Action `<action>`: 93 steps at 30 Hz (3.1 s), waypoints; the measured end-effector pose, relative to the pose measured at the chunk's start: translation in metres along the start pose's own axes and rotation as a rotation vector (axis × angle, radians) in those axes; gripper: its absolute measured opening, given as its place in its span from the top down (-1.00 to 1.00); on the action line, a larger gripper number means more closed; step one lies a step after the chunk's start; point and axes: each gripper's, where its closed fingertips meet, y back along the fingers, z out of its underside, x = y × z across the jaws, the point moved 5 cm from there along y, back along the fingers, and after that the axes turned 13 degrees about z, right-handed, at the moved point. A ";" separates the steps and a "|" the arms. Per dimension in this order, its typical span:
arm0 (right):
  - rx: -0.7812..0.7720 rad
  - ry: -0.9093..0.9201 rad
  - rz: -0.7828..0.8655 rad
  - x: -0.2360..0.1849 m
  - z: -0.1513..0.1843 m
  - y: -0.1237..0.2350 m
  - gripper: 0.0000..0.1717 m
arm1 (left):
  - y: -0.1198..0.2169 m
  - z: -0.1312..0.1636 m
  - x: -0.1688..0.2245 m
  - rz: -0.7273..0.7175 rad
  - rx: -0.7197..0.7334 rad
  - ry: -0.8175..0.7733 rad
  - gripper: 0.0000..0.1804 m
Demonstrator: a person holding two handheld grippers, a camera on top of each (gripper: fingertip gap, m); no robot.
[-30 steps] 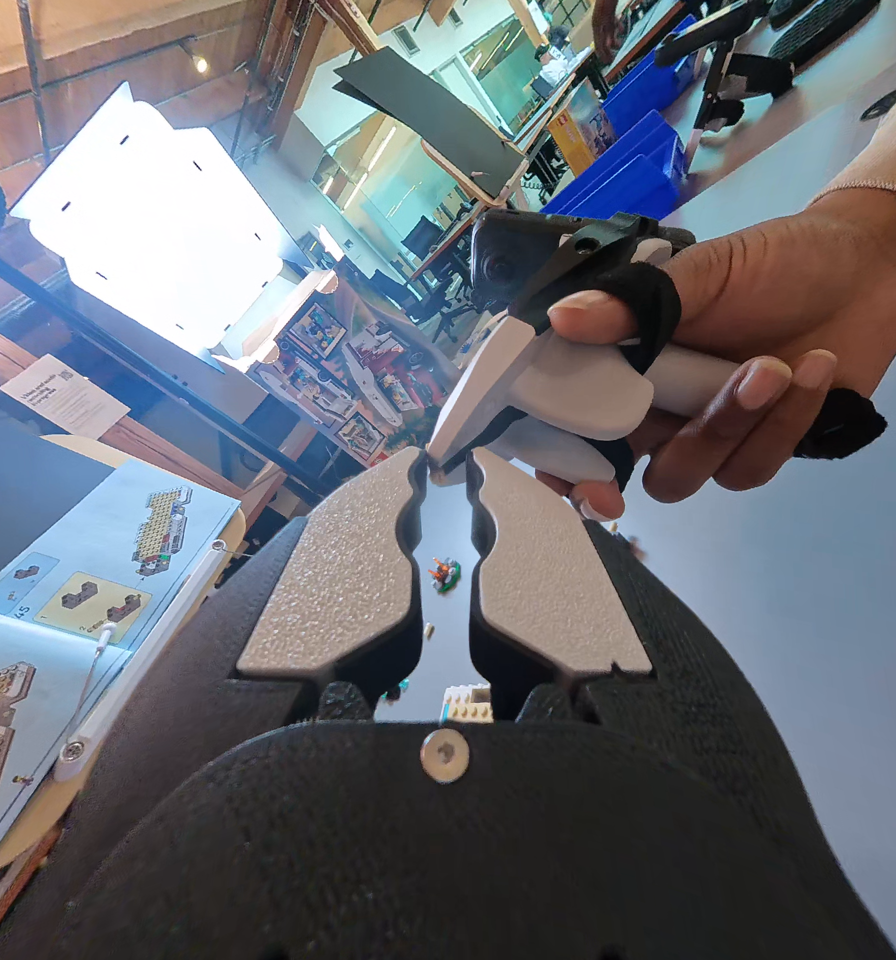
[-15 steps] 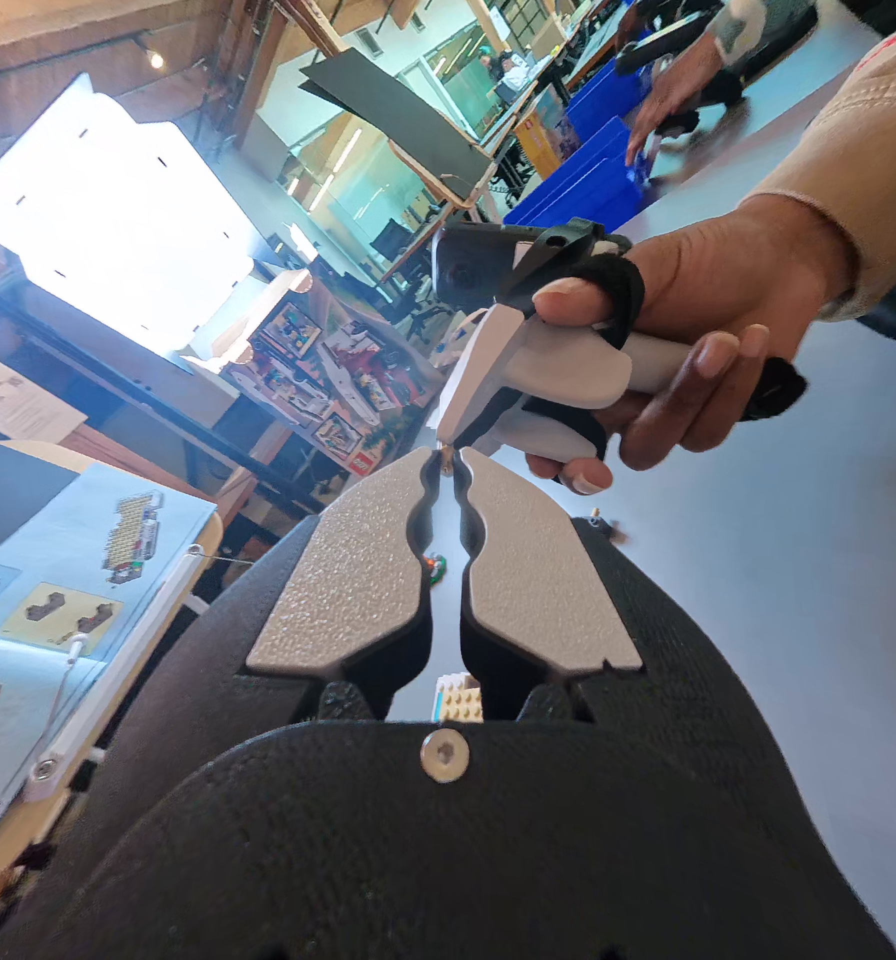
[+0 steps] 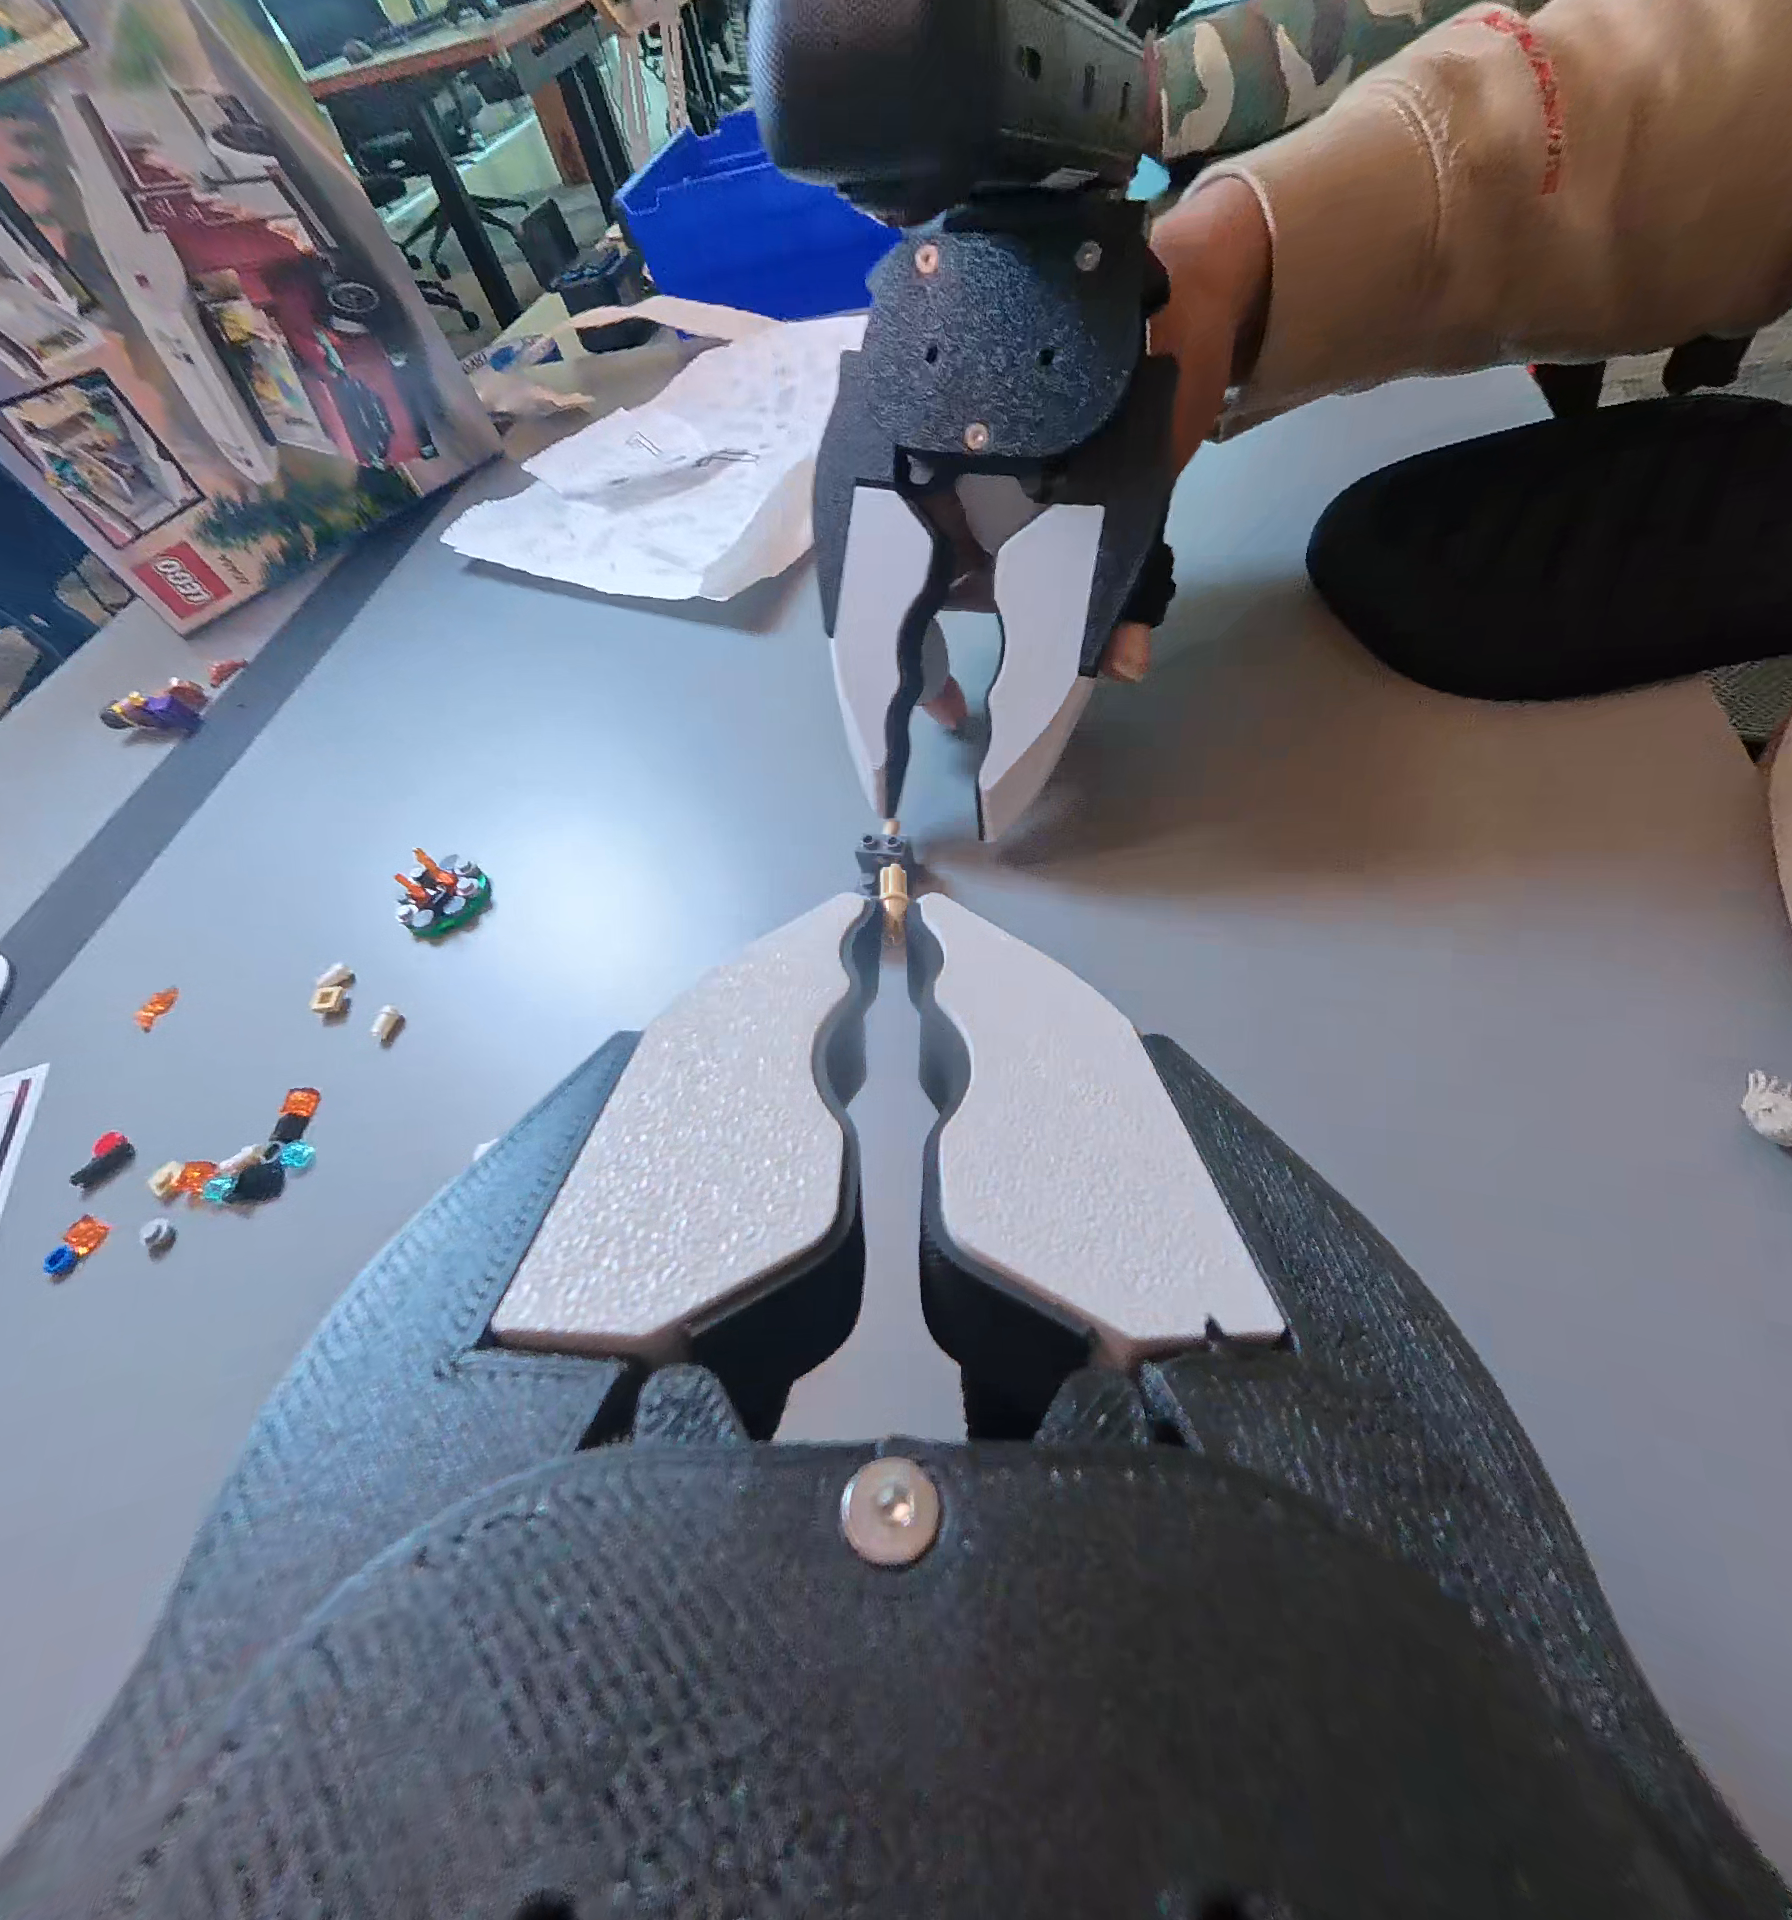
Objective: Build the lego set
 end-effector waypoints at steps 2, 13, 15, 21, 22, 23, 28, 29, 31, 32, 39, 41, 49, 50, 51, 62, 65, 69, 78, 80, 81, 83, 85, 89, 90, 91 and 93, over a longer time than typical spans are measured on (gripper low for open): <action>-0.037 0.010 -0.029 0.002 -0.003 -0.005 0.64 | -0.002 0.003 0.000 0.008 -0.006 0.010 0.95; -0.078 0.121 -0.090 0.010 -0.017 -0.022 0.66 | -0.007 0.013 -0.001 0.033 -0.040 0.037 0.95; -0.074 0.136 -0.106 0.009 -0.019 -0.024 0.74 | -0.007 0.015 -0.001 0.037 -0.043 0.043 0.95; 0.017 0.174 -0.110 -0.001 -0.026 -0.020 0.80 | -0.009 0.018 0.000 0.051 -0.055 0.053 0.95; 0.056 0.161 -0.109 -0.004 -0.030 -0.016 0.80 | -0.009 0.018 0.000 0.054 -0.056 0.053 0.95; 0.096 0.153 -0.102 -0.007 -0.033 -0.011 0.80 | -0.010 0.018 0.001 0.058 -0.056 0.052 0.95; 0.255 0.145 -0.027 -0.024 -0.041 0.007 0.81 | -0.014 0.020 0.005 0.091 -0.065 0.065 0.95; 0.266 0.145 -0.019 -0.027 -0.041 0.008 0.81 | -0.015 0.020 0.006 0.098 -0.068 0.066 0.95; 0.271 0.154 -0.006 -0.033 -0.039 0.006 0.80 | -0.017 0.022 0.008 0.111 -0.080 0.066 0.95; 0.271 0.155 -0.008 -0.035 -0.039 0.006 0.81 | -0.019 0.022 0.009 0.116 -0.083 0.066 0.95; 0.246 0.174 0.001 -0.038 -0.036 0.001 0.81 | -0.022 0.025 0.013 0.139 -0.101 0.075 0.95; 0.241 0.187 0.004 -0.039 -0.036 0.000 0.80 | -0.022 0.025 0.014 0.145 -0.103 0.083 0.95; 0.233 0.241 0.061 -0.045 -0.038 0.000 0.81 | -0.023 0.028 0.014 0.178 -0.103 0.138 0.95; 0.229 0.246 0.067 -0.045 -0.037 0.000 0.81 | -0.023 0.029 0.015 0.177 -0.106 0.138 0.95; 0.226 0.243 0.065 -0.046 -0.037 0.000 0.81 | -0.024 0.029 0.015 0.181 -0.107 0.142 0.95; 0.162 0.247 0.052 -0.054 -0.028 -0.004 0.81 | -0.035 0.039 0.022 0.202 -0.141 0.172 0.95; 0.139 0.248 0.048 -0.055 -0.027 -0.004 0.81 | -0.038 0.041 0.023 0.207 -0.150 0.183 0.95; 0.116 0.261 0.037 -0.056 -0.026 -0.005 0.81 | -0.040 0.042 0.024 0.208 -0.174 0.172 0.95; 0.072 0.278 0.032 -0.057 -0.023 -0.009 0.81 | -0.045 0.041 0.026 0.207 -0.210 0.149 0.95; 0.057 0.283 0.036 -0.056 -0.023 -0.009 0.81 | -0.045 0.041 0.025 0.196 -0.219 0.135 0.95; 0.053 0.270 0.029 -0.056 -0.023 -0.009 0.80 | -0.045 0.042 0.025 0.201 -0.217 0.126 0.95; 0.048 0.247 0.023 -0.055 -0.024 -0.010 0.80 | -0.044 0.042 0.024 0.184 -0.212 0.115 0.95; 0.050 0.239 0.026 -0.053 -0.025 -0.008 0.80 | -0.043 0.042 0.024 0.175 -0.213 0.111 0.84; 0.036 0.230 0.034 -0.047 -0.027 -0.004 0.80 | -0.038 0.039 0.023 0.162 -0.196 0.098 0.80; 0.034 0.226 0.031 -0.047 -0.027 -0.003 0.80 | -0.037 0.039 0.022 0.154 -0.200 0.089 0.82; 0.032 0.227 0.035 -0.047 -0.028 -0.002 0.80 | -0.036 0.039 0.021 0.145 -0.199 0.075 0.89; 0.034 0.234 0.040 -0.048 -0.028 -0.002 0.80 | -0.033 0.036 0.021 0.140 -0.182 0.066 1.00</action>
